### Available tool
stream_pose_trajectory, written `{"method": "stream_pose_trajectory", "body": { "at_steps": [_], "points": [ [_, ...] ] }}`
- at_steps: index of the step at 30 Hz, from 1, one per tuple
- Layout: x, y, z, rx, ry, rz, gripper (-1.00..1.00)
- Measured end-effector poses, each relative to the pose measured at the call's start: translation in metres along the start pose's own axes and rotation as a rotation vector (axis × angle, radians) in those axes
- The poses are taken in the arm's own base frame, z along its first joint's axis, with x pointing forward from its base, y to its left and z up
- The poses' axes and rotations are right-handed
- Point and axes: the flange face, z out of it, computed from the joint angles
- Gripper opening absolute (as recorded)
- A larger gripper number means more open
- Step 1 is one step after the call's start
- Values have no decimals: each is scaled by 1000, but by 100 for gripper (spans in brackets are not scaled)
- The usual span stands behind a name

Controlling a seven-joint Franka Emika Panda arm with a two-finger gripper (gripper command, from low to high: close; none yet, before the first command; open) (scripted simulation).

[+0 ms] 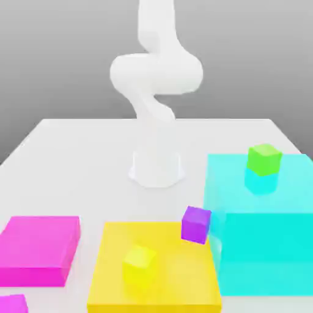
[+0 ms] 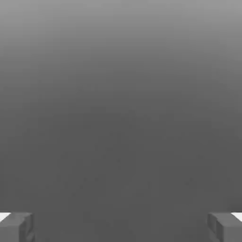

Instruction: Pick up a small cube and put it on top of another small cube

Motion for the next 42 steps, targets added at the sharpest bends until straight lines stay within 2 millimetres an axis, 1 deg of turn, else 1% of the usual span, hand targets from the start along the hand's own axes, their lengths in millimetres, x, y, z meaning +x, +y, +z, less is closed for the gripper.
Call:
{"method": "stream_pose_trajectory", "body": {
  "at_steps": [2, 5, 7, 10, 15, 20, 25, 29, 32, 36, 37, 42],
  "points": [
    [10, 3, 35, -64, -2, 74, 0],
    [24, 12, 85, -152, -4, 180, 0],
    [33, 23, 118, -207, -6, 251, 0],
    [45, 43, 167, -287, -9, 359, 0],
    [60, 89, 246, -414, -15, 543, 0],
    [72, 155, 318, -535, -17, 747, 0],
    [63, 217, 384, -640, -35, 934, 0],
    [50, 274, 431, -721, -49, 1097, 0],
    [35, 316, 462, -776, -60, 1217, 0],
    [8, 353, 508, -792, -63, 1251, 0],
    [4, 357, 514, -792, -63, 1252, -100],
    [4, 357, 514, -790, -62, 1252, -100]
  ]
}}
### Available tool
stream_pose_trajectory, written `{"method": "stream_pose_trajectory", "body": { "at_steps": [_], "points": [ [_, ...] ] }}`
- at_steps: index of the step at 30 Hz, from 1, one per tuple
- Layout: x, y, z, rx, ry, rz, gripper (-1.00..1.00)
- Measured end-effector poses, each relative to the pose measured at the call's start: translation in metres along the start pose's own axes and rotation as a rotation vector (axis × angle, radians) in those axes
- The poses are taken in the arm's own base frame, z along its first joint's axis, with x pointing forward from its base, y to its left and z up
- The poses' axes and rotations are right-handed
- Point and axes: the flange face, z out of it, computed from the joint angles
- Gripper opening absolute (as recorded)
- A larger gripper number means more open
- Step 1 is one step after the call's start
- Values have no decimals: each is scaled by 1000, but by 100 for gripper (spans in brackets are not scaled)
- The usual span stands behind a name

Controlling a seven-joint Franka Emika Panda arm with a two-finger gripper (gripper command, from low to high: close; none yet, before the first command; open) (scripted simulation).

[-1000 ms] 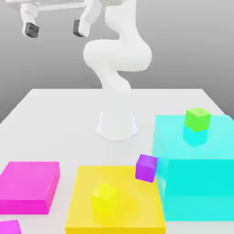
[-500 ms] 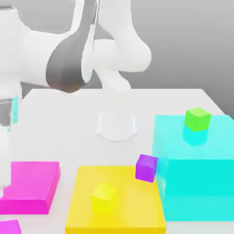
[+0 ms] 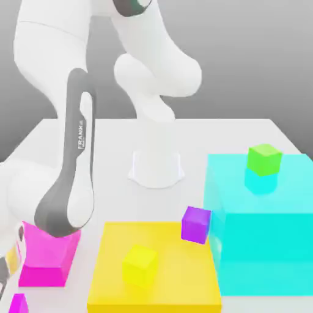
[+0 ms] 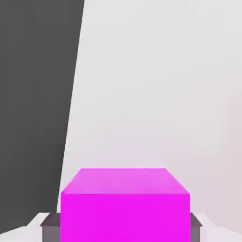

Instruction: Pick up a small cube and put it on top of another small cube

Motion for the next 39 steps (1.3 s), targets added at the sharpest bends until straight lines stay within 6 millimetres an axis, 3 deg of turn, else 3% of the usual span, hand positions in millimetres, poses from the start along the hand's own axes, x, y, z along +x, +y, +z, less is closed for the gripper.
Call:
{"method": "stream_pose_trajectory", "body": {
  "at_steps": [2, 6, 8, 13, 18, 22, 31, 37, 38, 39],
  "points": [
    [0, 0, -2, -1, 0, 1, -100],
    [-3, 1, -55, -1, -2, 2, -100],
    [-26, 16, -78, -2, -12, 14, -100],
    [-90, 70, -126, -9, -35, 48, -100],
    [-148, 142, -161, -18, -41, 64, -100],
    [-175, 201, -179, -22, -35, 93, -100],
    [-186, 320, -194, -5, -4, 211, -100],
    [-185, 331, -137, 1, 3, 225, -100],
    [-185, 331, -131, 0, 1, 225, 100],
    [-185, 331, -131, 0, 1, 225, 100]
  ]
}}
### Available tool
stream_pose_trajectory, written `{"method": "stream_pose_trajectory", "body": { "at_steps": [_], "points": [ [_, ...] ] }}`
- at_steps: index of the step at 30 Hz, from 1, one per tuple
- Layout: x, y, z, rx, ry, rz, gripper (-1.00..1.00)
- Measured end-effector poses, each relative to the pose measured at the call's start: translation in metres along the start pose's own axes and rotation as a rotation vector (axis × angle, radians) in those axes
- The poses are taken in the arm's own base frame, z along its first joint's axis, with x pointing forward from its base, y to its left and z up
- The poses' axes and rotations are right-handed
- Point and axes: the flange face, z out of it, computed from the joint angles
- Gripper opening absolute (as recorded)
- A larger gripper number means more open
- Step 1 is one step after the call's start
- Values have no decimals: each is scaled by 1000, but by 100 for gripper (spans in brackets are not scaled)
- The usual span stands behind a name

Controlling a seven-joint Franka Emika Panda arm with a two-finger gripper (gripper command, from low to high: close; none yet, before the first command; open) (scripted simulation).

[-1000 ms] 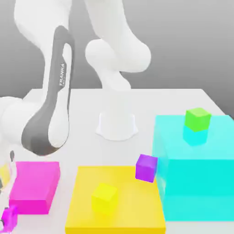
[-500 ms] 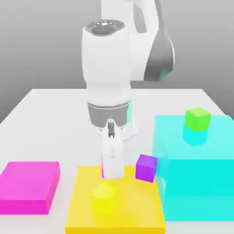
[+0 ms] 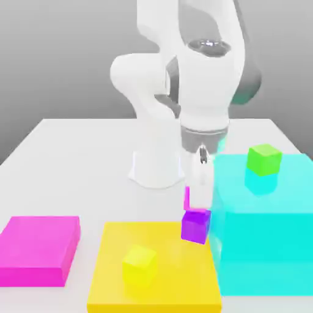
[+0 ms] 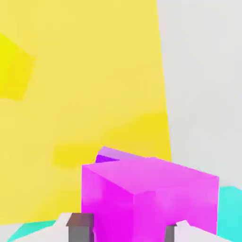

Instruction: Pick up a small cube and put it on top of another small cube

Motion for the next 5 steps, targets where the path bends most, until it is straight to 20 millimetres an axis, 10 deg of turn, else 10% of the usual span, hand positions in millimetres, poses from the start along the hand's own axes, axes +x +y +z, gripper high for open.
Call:
{"method": "stream_pose_trajectory", "body": {
  "at_steps": [5],
  "points": [
    [0, 1, 3, -1, 0, 0, 100]
  ]
}}
